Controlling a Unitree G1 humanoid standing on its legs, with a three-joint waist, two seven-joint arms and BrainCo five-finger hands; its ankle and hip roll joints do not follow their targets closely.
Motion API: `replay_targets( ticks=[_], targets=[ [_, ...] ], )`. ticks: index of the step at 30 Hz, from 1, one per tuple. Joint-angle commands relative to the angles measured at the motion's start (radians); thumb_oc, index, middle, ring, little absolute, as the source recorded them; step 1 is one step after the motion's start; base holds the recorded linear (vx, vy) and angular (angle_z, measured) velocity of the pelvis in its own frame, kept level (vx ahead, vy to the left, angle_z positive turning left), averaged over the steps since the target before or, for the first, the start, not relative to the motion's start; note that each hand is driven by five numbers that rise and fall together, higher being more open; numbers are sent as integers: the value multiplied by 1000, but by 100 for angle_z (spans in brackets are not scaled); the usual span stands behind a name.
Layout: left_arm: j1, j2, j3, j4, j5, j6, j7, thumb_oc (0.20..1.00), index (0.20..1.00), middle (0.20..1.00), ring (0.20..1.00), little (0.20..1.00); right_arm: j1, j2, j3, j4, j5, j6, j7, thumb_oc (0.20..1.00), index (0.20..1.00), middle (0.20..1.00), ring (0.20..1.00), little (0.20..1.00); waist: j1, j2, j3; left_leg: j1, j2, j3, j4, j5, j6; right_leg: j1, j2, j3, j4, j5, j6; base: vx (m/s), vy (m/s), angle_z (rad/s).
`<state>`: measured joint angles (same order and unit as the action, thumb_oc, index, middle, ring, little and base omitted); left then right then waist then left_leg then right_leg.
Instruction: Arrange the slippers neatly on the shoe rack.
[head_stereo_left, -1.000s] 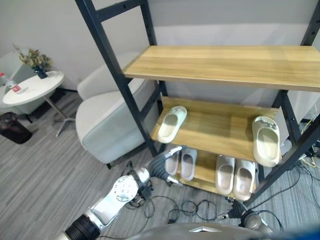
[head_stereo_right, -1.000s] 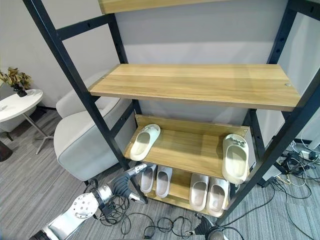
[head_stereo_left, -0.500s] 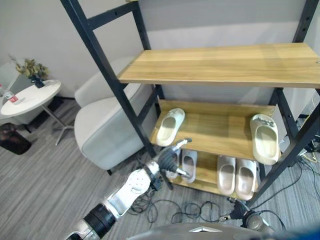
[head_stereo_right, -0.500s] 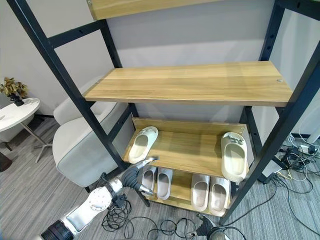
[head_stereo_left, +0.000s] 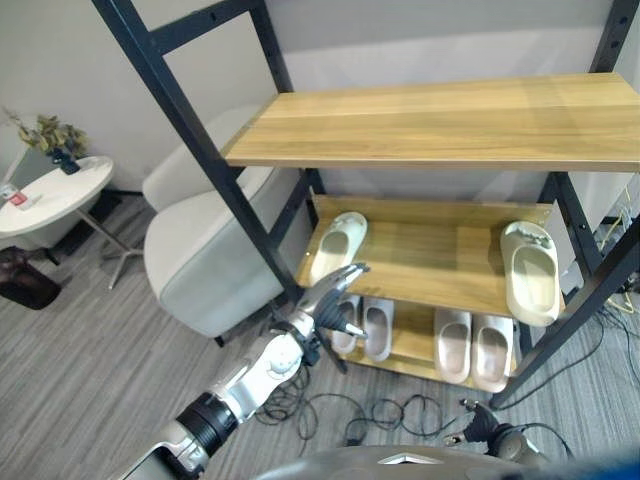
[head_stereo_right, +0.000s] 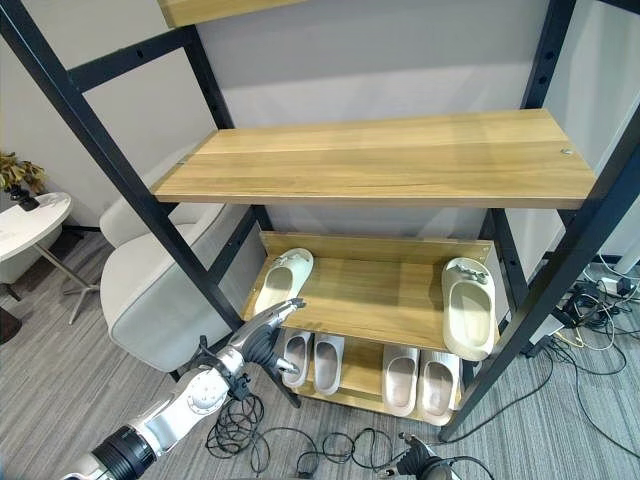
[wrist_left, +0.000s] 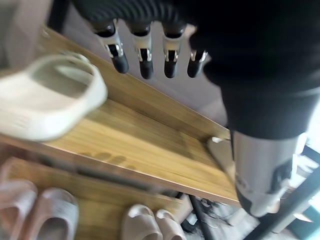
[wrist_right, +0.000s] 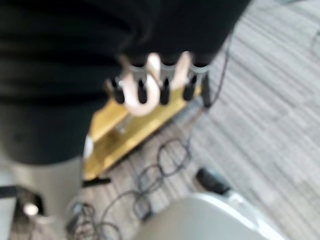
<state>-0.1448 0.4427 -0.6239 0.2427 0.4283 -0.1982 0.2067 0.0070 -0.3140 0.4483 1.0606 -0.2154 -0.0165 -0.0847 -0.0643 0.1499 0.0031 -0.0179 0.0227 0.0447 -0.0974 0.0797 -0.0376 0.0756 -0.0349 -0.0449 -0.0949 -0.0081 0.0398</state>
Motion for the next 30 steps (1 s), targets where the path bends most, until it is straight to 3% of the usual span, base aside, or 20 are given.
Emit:
replay_targets(
  ticks=[1,20,30],
  targets=[
    [-118,-9,45,55,42,6,85,1000,1000,1000,1000,1000,-44,67,25,21,38,-19,-28,1000,1000,1000,1000,1000,-4,-47,52,30,-34,16,10,-87,-6,-42,-71,9,28,-38,96,0,0,0],
    [-157,-36,101,74,57,35,200,1000,1000,1000,1000,1000,-61,80,-21,59,81,-17,-78,1000,1000,1000,1000,1000,-12,-38,54,10,-30,35,10,-93,-4,-78,-65,35,23,-27,95,15,-6,-5],
    [-283,-56,78,194,115,94,279,1000,1000,1000,1000,1000,-93,73,-2,57,89,-24,-102,1000,1000,1000,1000,1000,-25,-39,69,-18,-31,41,10,-92,-4,-124,-66,39,30,-14,98,-22,-3,-1]
  ],
)
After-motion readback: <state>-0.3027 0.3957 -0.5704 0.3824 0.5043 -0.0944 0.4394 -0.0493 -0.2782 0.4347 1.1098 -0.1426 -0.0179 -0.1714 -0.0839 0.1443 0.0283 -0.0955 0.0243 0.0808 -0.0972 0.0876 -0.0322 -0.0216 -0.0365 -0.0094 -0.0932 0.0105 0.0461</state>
